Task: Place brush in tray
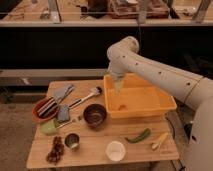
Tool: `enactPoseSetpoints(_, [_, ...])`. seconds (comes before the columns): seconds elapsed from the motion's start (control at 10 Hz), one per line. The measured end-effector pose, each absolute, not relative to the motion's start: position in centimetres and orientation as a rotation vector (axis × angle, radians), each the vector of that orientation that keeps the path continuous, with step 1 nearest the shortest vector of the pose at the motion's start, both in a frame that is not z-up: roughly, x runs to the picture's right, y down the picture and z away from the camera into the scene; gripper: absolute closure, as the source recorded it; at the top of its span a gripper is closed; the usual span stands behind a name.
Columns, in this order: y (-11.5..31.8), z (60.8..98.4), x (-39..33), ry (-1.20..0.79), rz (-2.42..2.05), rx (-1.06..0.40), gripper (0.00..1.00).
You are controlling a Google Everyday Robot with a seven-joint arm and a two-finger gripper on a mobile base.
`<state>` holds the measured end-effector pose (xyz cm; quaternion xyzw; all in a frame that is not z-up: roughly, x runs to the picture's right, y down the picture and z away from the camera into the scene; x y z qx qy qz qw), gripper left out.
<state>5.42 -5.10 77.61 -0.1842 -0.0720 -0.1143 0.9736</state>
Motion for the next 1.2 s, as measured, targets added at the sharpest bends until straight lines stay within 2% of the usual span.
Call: enactPoseSetpoints(1.2, [-5.7,78.6,3.8,-0.171,-0.277,-0.370,0.20])
